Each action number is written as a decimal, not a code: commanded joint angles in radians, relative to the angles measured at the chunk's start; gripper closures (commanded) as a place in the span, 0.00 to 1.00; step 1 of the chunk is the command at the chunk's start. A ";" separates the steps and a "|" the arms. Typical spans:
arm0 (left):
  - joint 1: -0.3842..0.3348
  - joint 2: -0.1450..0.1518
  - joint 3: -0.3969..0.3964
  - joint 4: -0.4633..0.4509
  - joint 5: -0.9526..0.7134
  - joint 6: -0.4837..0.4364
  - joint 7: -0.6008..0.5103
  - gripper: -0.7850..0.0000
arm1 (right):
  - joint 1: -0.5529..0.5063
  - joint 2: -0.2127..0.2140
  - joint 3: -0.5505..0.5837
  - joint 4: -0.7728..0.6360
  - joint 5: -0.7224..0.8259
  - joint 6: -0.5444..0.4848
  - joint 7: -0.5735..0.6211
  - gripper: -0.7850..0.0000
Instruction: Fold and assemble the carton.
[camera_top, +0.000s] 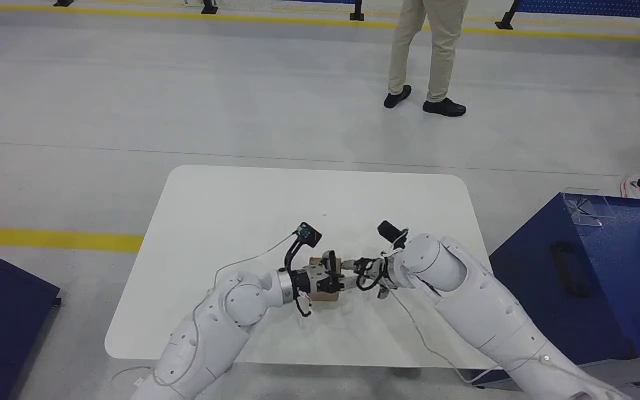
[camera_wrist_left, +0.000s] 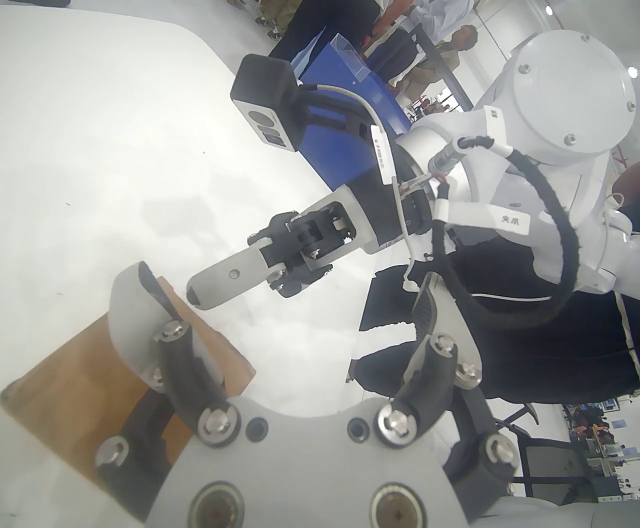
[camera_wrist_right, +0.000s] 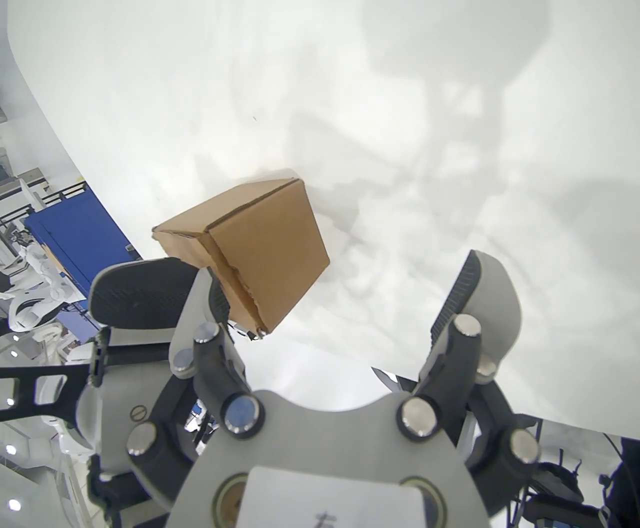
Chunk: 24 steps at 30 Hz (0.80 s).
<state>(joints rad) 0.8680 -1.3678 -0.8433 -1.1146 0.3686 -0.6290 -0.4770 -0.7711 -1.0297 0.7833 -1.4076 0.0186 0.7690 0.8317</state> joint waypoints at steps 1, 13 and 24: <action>0.003 0.002 -0.006 -0.008 0.008 -0.009 0.008 0.00 | 0.000 0.004 0.023 0.002 0.013 0.003 0.004 0.00; 0.015 0.012 -0.031 -0.044 0.070 0.000 0.028 0.00 | 0.001 0.010 0.060 0.015 0.042 0.028 0.027 0.00; 0.116 0.018 -0.034 -0.262 0.346 0.142 0.265 0.00 | -0.066 0.025 0.222 0.022 0.158 -0.062 -0.124 0.00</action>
<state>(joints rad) 0.9437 -1.3532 -0.8722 -1.3105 0.6021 -0.5554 -0.2994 -0.8243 -1.0077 0.9871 -1.3795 0.1683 0.7142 0.7183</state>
